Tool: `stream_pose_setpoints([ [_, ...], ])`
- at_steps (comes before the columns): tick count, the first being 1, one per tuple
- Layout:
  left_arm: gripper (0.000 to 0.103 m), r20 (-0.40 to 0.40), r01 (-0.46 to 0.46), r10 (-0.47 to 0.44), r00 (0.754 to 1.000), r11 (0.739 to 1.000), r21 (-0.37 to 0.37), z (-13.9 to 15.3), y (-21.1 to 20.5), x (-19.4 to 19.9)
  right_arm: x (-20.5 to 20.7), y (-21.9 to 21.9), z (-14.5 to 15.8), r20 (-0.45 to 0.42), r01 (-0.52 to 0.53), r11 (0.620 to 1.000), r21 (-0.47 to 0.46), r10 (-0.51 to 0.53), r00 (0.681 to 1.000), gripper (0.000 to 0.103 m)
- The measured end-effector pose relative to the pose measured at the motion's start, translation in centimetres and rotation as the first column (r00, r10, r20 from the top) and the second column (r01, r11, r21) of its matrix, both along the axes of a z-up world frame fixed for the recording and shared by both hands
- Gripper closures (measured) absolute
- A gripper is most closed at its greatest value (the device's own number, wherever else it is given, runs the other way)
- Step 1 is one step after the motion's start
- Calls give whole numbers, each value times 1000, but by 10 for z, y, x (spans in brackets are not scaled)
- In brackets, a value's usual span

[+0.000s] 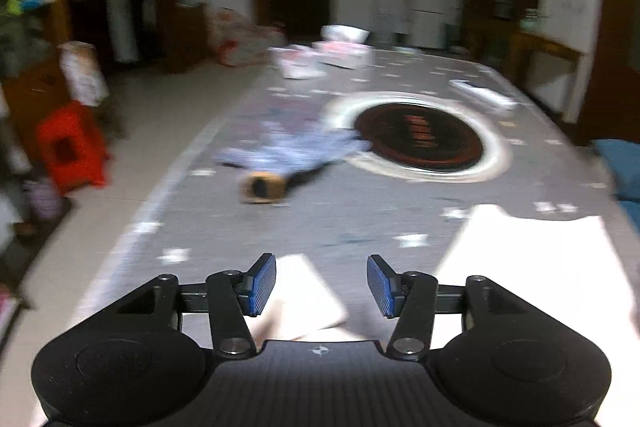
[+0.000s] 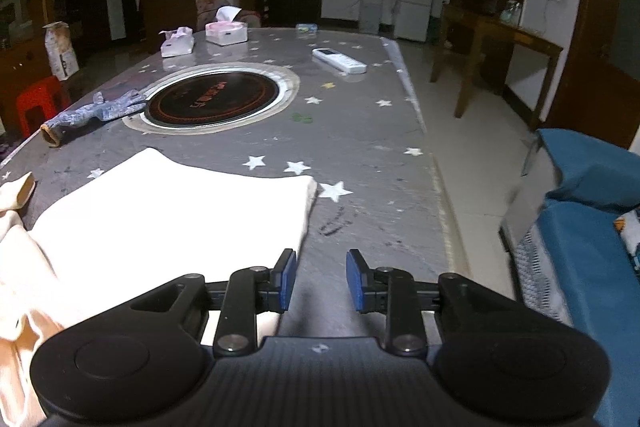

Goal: Fold clothes

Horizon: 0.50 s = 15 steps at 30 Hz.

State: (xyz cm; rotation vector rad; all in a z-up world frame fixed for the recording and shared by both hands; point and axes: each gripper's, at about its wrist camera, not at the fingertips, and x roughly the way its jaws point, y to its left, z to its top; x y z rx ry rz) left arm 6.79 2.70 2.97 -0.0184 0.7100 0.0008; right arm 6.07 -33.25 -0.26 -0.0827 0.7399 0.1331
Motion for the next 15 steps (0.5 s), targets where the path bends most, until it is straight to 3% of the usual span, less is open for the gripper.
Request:
stream_pose_setpoints([
  [9, 49, -110, 209, -210, 972, 978, -18, -35, -47, 62, 56, 10, -18, -62, -51, 997, 56, 54, 997, 76],
  [15, 52, -118, 304, -302, 946, 953, 6, -52, -66, 78, 86, 15, -30, -93, -67, 996, 65, 73, 993, 76],
])
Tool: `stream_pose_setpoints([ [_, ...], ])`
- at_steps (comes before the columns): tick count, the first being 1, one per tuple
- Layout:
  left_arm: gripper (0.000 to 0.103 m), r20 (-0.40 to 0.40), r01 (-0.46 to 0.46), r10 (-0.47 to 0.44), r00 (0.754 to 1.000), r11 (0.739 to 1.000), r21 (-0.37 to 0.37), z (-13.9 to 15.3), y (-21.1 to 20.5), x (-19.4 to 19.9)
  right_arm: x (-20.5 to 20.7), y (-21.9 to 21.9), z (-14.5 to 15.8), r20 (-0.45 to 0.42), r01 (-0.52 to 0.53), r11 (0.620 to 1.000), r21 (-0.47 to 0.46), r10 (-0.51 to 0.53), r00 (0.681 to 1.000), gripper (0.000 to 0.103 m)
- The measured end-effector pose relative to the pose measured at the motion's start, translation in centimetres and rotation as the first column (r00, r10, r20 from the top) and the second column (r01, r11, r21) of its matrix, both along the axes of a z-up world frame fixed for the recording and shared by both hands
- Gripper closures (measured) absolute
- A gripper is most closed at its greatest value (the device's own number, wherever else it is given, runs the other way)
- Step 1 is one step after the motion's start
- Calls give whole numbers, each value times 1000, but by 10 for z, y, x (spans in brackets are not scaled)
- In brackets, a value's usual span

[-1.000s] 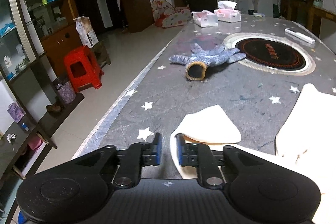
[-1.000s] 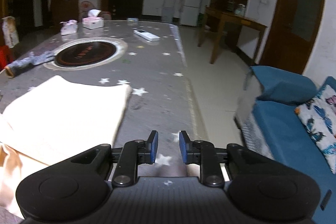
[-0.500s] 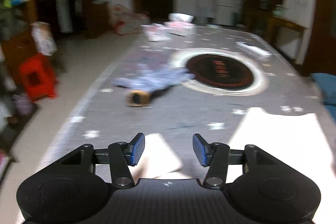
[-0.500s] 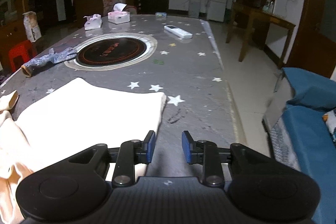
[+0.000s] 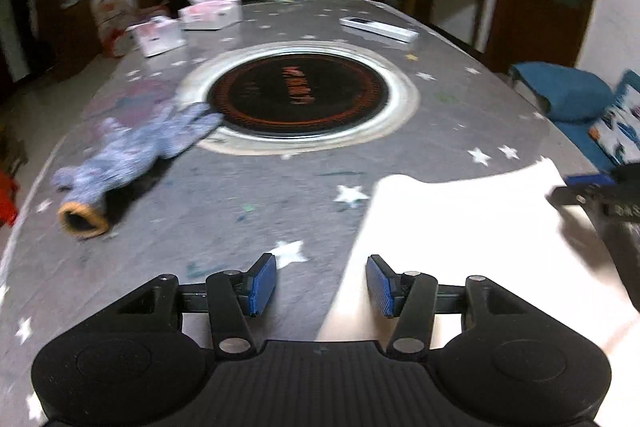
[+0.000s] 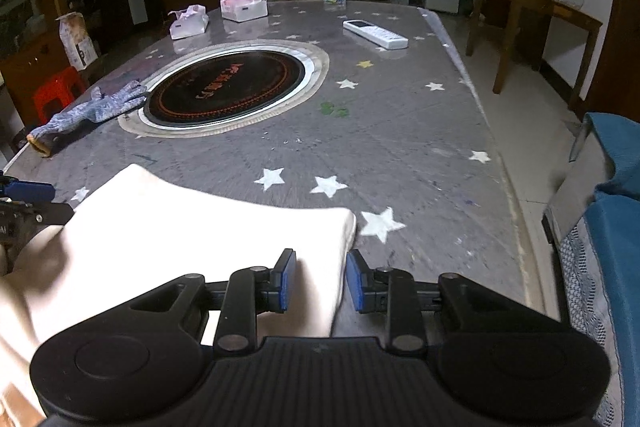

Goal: Fold clothes

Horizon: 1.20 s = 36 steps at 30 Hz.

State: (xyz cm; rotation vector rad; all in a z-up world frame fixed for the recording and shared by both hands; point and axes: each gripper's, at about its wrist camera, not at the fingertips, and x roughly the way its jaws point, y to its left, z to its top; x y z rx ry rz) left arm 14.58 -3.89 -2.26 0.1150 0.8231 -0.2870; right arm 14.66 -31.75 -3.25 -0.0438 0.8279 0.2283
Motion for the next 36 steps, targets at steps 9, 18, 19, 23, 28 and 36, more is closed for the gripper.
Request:
stream_pose_setpoints([
  [9, 100, 34, 104, -103, 994, 994, -17, -4, -20, 1, 9, 0, -5, 2, -14, 1000, 11, 14, 1000, 76],
  [18, 100, 71, 168, -161, 984, 979, -114, 12, -22, -11, 10, -2, -5, 3, -13, 1000, 16, 13, 1000, 76],
  [19, 100, 64, 181, -174, 983, 975, -126, 11, -23, -11, 10, -2, -5, 3, -12, 1000, 17, 12, 1000, 76],
  [23, 100, 54, 277, -272, 961, 947, -160, 6, -32, -20, 10, -2, -5, 6, -16, 1000, 16, 16, 1000, 76],
  [28, 97, 49, 417, -415, 908, 891, -180, 1, -44, -39, 9, -5, -5, 8, -16, 1000, 24, 16, 1000, 76],
  [36, 60, 199, 338, -308, 930, 931, -140, 20, -26, -45, 10, -4, -5, 12, -27, 1000, 11, 27, 1000, 76],
])
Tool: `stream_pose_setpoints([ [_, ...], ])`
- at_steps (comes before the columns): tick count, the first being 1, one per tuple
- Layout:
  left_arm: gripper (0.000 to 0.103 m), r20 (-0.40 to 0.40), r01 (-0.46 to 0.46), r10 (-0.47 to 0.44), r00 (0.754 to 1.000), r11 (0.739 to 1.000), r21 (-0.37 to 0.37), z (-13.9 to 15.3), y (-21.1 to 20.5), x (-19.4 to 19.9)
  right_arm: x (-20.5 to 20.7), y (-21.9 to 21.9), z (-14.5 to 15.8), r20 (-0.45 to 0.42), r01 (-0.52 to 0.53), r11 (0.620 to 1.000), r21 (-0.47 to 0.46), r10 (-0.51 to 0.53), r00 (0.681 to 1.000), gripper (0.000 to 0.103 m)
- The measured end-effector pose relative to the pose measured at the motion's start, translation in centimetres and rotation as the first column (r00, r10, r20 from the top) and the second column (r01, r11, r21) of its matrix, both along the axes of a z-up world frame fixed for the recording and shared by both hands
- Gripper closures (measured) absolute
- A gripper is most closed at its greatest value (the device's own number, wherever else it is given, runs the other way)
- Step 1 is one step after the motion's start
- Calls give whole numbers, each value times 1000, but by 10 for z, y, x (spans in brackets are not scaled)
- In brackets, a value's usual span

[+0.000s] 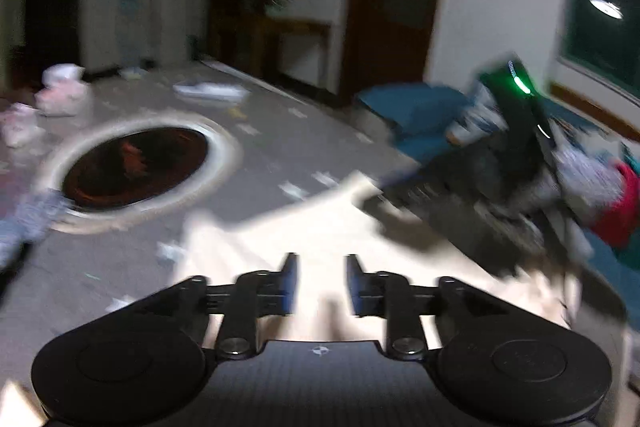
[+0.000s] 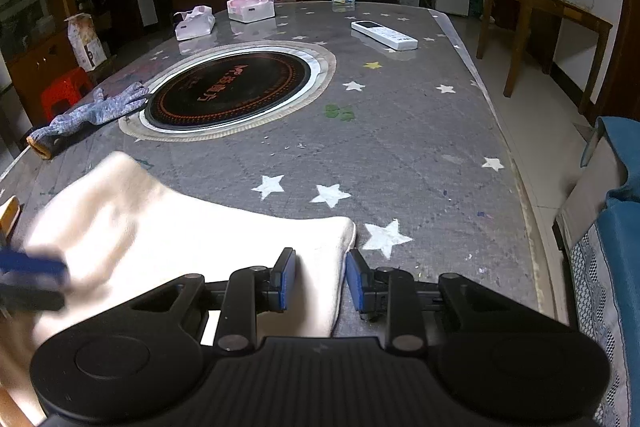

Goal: Fold clothes

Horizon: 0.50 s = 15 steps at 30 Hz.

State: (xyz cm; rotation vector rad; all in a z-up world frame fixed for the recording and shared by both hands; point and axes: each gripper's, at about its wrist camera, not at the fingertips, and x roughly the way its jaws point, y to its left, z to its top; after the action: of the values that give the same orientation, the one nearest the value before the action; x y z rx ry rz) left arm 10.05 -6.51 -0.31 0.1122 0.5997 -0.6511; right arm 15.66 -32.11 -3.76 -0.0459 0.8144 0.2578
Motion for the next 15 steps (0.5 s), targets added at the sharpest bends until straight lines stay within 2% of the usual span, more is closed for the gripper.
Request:
stream_pose_setpoints([
  [2, 60, -12, -88, 88, 996, 996, 16, 1, 9, 9, 0, 1, 0, 0, -3, 1000, -3, 3, 1000, 76],
  [5, 56, -60, -201, 203, 977, 979, 24, -1, 23, 26, 1, 1, 0, 1, -8, 1000, -3, 8, 1000, 76],
  [6, 52, -82, -224, 225, 971, 974, 27, -3, 25, 32, 2, 2, 0, 2, -8, 1000, -2, 8, 1000, 76],
  [9, 50, -147, -215, 221, 964, 975, 54, -13, 23, 45, 2, 3, 0, 5, -7, 1000, 0, 7, 1000, 76],
  [11, 53, -160, -208, 218, 963, 975, 75, -20, 19, 48, 2, 3, 0, 6, -6, 1000, -1, 6, 1000, 76],
  [12, 63, -168, -206, 215, 962, 976, 73, -23, 17, 49, 2, 4, 0, 7, -6, 1000, -1, 6, 1000, 76],
  [13, 84, -177, -204, 213, 961, 977, 63, -25, 16, 49, 2, 4, 0, 8, -5, 1000, -1, 5, 1000, 76],
  [14, 92, -176, -207, 213, 961, 977, 55, -25, 16, 47, 2, 4, 0, 9, -5, 1000, -2, 5, 1000, 77],
  [15, 95, -165, -212, 217, 962, 976, 47, -23, 15, 44, 2, 4, 0, 10, -5, 1000, -2, 5, 1000, 77],
])
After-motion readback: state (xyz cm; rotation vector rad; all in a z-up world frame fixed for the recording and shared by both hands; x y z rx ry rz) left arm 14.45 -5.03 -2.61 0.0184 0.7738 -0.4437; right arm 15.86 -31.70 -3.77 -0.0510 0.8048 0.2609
